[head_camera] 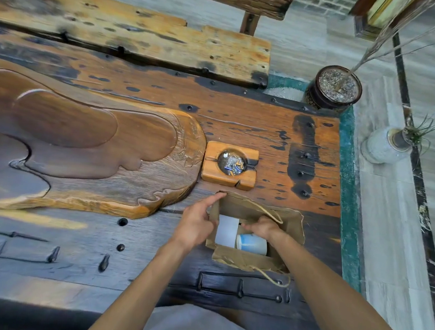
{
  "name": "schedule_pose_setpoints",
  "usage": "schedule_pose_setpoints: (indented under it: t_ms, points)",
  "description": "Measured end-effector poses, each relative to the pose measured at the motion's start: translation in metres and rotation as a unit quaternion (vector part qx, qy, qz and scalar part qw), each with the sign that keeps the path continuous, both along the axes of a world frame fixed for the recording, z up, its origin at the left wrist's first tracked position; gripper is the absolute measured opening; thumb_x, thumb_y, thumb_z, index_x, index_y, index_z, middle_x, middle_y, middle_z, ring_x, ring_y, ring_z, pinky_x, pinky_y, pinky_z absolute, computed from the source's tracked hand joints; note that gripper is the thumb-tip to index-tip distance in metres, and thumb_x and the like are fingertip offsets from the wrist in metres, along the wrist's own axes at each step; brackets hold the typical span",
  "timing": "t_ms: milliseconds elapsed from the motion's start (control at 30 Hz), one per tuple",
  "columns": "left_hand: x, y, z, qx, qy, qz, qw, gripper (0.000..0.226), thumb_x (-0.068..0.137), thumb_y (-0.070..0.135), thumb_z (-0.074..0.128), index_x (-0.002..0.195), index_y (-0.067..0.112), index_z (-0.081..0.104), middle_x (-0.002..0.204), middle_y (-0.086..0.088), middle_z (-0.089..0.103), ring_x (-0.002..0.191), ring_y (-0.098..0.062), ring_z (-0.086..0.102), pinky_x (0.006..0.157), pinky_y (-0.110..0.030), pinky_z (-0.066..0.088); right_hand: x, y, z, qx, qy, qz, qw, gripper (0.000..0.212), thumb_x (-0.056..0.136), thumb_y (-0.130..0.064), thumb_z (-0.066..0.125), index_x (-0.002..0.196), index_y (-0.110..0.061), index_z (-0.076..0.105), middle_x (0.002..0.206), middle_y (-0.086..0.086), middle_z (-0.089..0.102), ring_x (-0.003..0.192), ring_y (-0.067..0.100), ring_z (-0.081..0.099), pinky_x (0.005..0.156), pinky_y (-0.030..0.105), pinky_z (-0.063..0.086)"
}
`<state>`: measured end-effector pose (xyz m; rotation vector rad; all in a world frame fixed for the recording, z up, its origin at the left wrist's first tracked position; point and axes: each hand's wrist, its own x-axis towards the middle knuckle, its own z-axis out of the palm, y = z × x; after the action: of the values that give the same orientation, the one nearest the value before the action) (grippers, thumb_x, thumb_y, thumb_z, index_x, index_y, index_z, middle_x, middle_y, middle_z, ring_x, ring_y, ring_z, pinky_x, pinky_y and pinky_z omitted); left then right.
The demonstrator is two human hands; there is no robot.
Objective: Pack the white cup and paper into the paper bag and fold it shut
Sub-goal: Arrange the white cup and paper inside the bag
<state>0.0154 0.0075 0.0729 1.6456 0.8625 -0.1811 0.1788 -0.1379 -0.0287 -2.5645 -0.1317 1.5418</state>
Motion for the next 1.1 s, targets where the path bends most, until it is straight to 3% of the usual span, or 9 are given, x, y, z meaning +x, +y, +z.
schedule_pose_setpoints:
  t_ms: [100, 233, 467, 567, 633, 733, 867, 1100]
  points:
    - [0.001, 0.001, 0.0, -0.001, -0.004, 0.002, 1.0, 0.071, 0.086, -0.012, 0.056, 0.138, 0.035, 0.051, 0.05, 0.008, 0.039, 0.038, -0.002, 0.036, 0.04, -0.009, 0.035, -0.001, -0.006, -0.005, -0.041, -0.021, 0.031, 0.998, 0.057, 0.089, -0.032, 0.067, 0.135, -0.003, 0.05, 0.142, 0.013, 0.052, 0.127, 0.025, 0.053, 0.097, 0.026, 0.044]
    - [0.002, 0.0, -0.002, -0.001, -0.001, -0.001, 1.0, 0.07, 0.086, -0.009, 0.058, 0.137, 0.038, 0.051, 0.052, 0.007, 0.039, 0.043, -0.003, 0.038, 0.041, -0.01, 0.037, -0.003, -0.014, -0.009, -0.062, -0.049, 0.06, 0.995, 0.051, 0.09, -0.023, 0.067, 0.133, -0.002, 0.05, 0.141, 0.014, 0.052, 0.129, 0.027, 0.052, 0.099, 0.027, 0.045]
    - [0.003, -0.003, -0.007, -0.005, 0.008, -0.004, 1.0, 0.071, 0.087, -0.005, 0.06, 0.136, 0.044, 0.049, 0.055, 0.004, 0.037, 0.052, -0.011, 0.038, 0.043, -0.015, 0.039, -0.006, -0.021, -0.008, -0.05, -0.056, 0.019, 0.997, 0.057, 0.086, -0.022, 0.073, 0.132, 0.001, 0.049, 0.135, 0.015, 0.057, 0.11, 0.023, 0.059, 0.093, 0.032, 0.052]
    - [0.003, -0.004, -0.006, -0.007, 0.009, -0.002, 1.0, 0.071, 0.087, -0.005, 0.06, 0.136, 0.044, 0.049, 0.056, 0.005, 0.037, 0.053, -0.01, 0.038, 0.044, -0.013, 0.039, -0.004, -0.026, -0.009, -0.026, -0.058, -0.036, 0.997, 0.069, 0.078, -0.024, 0.082, 0.133, 0.002, 0.05, 0.13, 0.015, 0.061, 0.099, 0.021, 0.06, 0.07, 0.027, 0.054]
    - [0.002, -0.006, -0.005, -0.012, 0.003, -0.001, 1.0, 0.07, 0.087, -0.005, 0.059, 0.136, 0.042, 0.05, 0.052, 0.006, 0.037, 0.049, -0.009, 0.038, 0.043, -0.012, 0.038, -0.003, -0.028, -0.008, -0.008, -0.053, -0.075, 0.996, 0.063, 0.074, -0.021, 0.085, 0.125, 0.001, 0.055, 0.124, 0.013, 0.063, 0.092, 0.018, 0.055, 0.073, 0.027, 0.052]
    - [0.002, -0.008, -0.004, -0.02, 0.001, 0.005, 1.0, 0.069, 0.086, -0.006, 0.059, 0.136, 0.042, 0.05, 0.048, 0.008, 0.038, 0.045, -0.006, 0.037, 0.043, -0.014, 0.038, -0.002, -0.03, 0.001, 0.032, -0.055, -0.128, 0.99, 0.033, 0.073, -0.01, 0.085, 0.093, -0.01, 0.058, 0.105, 0.008, 0.06, 0.091, 0.018, 0.054, 0.073, 0.027, 0.047]
    - [0.002, -0.009, -0.003, -0.03, 0.004, 0.01, 1.0, 0.069, 0.087, -0.004, 0.06, 0.135, 0.043, 0.05, 0.053, 0.005, 0.039, 0.052, -0.011, 0.04, 0.049, -0.02, 0.042, -0.003, -0.032, 0.012, 0.091, -0.049, -0.153, 0.983, 0.027, 0.075, -0.006, 0.082, 0.088, -0.01, 0.059, 0.098, 0.005, 0.059, 0.089, 0.017, 0.052, 0.061, 0.019, 0.04]
    - [0.004, -0.008, 0.001, -0.031, -0.002, 0.016, 0.999, 0.066, 0.087, -0.002, 0.061, 0.135, 0.042, 0.05, 0.056, 0.003, 0.037, 0.054, -0.012, 0.039, 0.054, -0.022, 0.042, -0.008, -0.028, 0.029, 0.125, -0.038, -0.092, 0.987, 0.028, 0.074, -0.009, 0.084, 0.065, -0.021, 0.061, 0.089, -0.001, 0.061, 0.09, 0.015, 0.055, 0.081, 0.024, 0.041]
